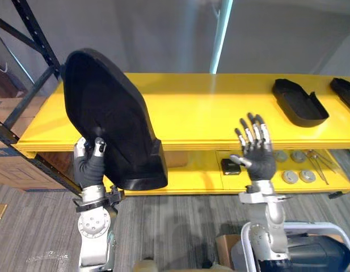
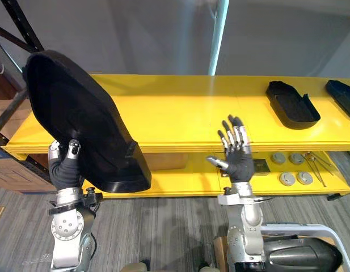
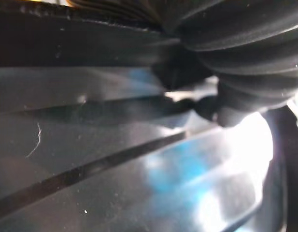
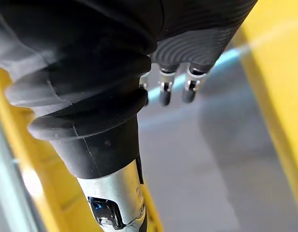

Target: Walk over and take plastic housings, then place them on the shelf

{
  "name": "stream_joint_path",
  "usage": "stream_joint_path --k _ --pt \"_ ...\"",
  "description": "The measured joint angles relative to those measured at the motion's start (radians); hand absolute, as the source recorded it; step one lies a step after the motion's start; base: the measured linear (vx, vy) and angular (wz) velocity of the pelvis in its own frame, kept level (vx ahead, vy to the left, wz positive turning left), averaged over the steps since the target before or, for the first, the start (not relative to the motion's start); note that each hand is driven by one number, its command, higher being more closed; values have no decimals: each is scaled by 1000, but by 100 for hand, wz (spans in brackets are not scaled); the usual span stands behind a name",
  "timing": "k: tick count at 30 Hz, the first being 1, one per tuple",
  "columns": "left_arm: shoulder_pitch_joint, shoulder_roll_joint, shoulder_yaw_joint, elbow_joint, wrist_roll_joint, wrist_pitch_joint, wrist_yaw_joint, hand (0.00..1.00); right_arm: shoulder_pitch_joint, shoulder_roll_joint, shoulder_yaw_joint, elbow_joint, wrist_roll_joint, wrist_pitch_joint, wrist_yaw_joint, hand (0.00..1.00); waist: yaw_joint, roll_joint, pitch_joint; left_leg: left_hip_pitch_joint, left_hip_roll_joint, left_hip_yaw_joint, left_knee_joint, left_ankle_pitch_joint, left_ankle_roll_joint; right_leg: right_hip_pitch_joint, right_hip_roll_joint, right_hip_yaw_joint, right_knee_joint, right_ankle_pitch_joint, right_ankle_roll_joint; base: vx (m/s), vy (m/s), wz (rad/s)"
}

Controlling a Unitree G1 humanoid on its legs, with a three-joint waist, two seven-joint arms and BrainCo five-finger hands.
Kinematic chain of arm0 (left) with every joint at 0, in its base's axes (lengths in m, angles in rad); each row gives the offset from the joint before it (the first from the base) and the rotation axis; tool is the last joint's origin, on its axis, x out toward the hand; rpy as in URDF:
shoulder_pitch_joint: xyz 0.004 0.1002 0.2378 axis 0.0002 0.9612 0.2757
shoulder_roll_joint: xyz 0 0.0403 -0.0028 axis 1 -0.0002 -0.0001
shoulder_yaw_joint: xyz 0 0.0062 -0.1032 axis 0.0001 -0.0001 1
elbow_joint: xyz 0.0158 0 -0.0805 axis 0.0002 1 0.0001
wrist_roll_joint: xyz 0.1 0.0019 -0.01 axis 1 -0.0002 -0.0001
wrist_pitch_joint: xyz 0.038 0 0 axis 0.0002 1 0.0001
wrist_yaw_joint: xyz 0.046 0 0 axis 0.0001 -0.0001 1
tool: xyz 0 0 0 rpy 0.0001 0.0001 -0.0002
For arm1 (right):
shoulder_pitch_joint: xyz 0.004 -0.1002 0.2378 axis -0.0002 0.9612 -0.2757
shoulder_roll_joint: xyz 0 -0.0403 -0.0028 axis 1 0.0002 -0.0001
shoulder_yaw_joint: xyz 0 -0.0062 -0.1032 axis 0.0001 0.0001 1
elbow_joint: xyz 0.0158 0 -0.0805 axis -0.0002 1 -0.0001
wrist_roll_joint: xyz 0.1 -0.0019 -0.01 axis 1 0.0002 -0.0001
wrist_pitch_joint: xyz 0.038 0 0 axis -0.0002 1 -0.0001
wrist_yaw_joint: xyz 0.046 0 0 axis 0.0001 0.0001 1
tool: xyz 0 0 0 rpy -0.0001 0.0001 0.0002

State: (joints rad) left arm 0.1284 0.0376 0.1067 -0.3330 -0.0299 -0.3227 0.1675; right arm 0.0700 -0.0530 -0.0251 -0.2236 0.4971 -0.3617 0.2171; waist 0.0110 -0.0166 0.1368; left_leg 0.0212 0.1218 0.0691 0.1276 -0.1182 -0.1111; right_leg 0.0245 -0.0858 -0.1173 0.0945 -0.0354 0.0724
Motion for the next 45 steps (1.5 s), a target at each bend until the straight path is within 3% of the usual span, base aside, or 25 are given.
stream_joint_path --k 4,8,9,13,20,21,24,27,32,36,41,45 --pt "-64 6 -5 41 30 39 4 100 18 15 -10 -23 0 3 -12 0 -30 6 4 6 0 72 -21 1 -1 -15 4 58 -56 43 2 -69 36 -53" --pt "-141 38 -23 117 30 94 46 100 88 43 1 -56 1 41 9 0 -68 22 16 39 -3 140 -40 5 2 -28 4 118 -67 64 16 23 44 -44" --pt "-167 34 -22 142 27 114 79 100 104 41 10 -56 1 55 39 0 -86 26 18 54 -3 156 -48 7 2 -33 7 132 -67 69 17 56 32 -36" --pt "-237 34 -13 211 27 150 175 100 111 27 51 -56 4 61 114 0 -104 38 26 62 -1 172 -54 7 2 -41 13 149 -67 73 17 31 4 -17" --pt "-375 47 78 373 29 151 372 100 50 -30 147 -29 8 88 143 0 -110 70 45 68 -10 161 -61 20 11 -40 11 144 -60 72 17 -17 -3 1" --pt "-398 60 90 395 29 150 386 100 45 -34 150 -25 8 94 143 0 -110 74 47 69 -11 160 -64 23 11 -41 11 143 -59 72 17 -75 -27 6" --pt "-552 194 137 588 29 157 458 100 30 -50 195 -16 11 122 155 0 -113 91 63 80 -14 161 -69 31 12 -39 13 144 -55 68 11 -74 -16 -2" --pt "-705 335 155 769 -8 189 500 100 34 -84 276 -14 13 147 176 0 -138 96 72 82 -16 163 -88 43 11 -48 14 144 -55 65 7 -70 -24 0" --pt "-842 424 155 915 -96 246 495 100 32 -102 363 -17 43 180 178 0 -167 108 83 61 -20 182 -93 51 21 -99 1 155 1 58 17 -2 11 -6" --pt "-918 435 153 959 -131 337 466 100 -5 -123 424 -31 57 203 175 0 -193 119 164 26 -47 192 -93 66 35 -189 -20 181 106 22 25 -39 5 -6" --pt "-985 434 149 1023 -227 410 456 100 -39 -129 494 -95 79 213 168 0 -213 118 233 -26 -56 217 -94 83 36 -289 -25 208 183 2 22 -48 -16 -7" --pt "-1086 436 150 1046 -289 428 457 100 -67 -139 521 -141 79 221 148 0 -197 109 269 -64 -62 244 -93 90 34 -354 -25 232 208 2 22 -40 -22 -8"
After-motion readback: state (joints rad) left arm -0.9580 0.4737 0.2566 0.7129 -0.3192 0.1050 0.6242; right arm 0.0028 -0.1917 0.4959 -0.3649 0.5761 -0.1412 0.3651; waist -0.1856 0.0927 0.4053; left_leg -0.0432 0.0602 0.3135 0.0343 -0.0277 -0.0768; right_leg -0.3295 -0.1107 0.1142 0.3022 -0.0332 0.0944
